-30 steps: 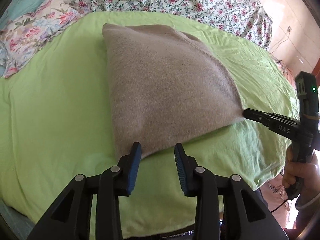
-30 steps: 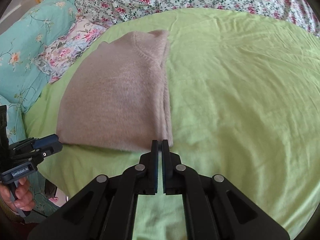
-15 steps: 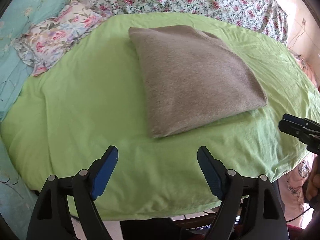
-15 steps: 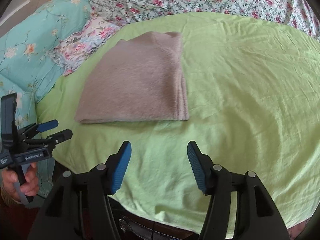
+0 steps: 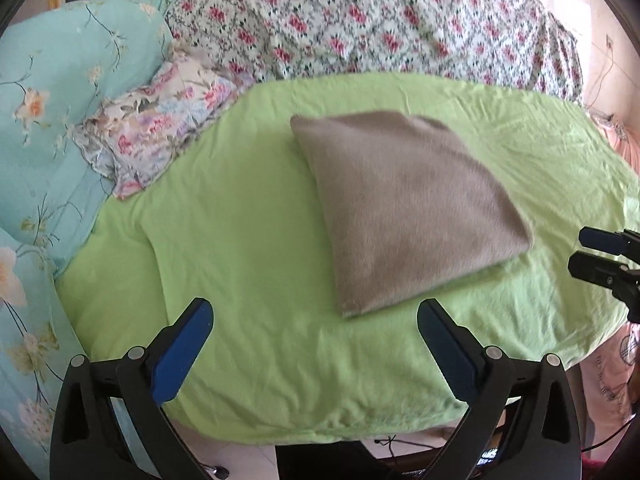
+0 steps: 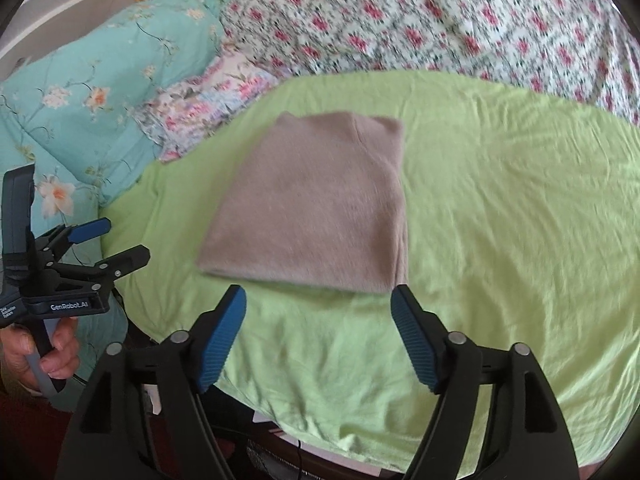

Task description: Fold small clothes

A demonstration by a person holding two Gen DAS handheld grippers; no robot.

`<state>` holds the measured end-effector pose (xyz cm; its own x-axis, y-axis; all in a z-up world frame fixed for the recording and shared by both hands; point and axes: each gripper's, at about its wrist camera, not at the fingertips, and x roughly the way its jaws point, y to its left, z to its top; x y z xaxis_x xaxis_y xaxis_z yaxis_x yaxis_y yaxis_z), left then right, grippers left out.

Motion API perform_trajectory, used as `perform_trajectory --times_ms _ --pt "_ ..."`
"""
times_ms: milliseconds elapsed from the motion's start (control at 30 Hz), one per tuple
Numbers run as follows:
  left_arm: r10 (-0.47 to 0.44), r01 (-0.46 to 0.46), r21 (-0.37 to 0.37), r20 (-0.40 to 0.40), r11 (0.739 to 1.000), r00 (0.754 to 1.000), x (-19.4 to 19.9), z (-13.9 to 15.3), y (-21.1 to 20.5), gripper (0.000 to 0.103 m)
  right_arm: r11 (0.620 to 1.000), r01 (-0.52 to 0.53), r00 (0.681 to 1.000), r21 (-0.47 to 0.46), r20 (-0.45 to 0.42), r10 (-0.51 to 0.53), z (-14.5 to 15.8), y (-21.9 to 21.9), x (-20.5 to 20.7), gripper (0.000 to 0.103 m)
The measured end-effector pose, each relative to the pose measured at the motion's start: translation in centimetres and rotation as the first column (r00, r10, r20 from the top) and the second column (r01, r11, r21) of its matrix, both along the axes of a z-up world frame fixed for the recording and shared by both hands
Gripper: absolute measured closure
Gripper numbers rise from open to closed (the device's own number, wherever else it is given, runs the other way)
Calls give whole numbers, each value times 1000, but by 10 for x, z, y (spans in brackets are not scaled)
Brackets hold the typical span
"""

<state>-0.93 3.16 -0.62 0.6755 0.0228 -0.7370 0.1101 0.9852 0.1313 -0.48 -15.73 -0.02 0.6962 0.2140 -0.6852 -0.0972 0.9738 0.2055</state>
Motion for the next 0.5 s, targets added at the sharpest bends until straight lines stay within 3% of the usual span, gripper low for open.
perform_trajectory --times_ms 167,500 --pt "8 -8 -2 28 1000 1000 8 13 0 1 1000 -4 1000 7 2 4 0 -1 8 18" --pt "52 -55 -60 -59 997 997 39 -19 14 1 996 -1 999 93 -45 5 -25 -22 52 18"
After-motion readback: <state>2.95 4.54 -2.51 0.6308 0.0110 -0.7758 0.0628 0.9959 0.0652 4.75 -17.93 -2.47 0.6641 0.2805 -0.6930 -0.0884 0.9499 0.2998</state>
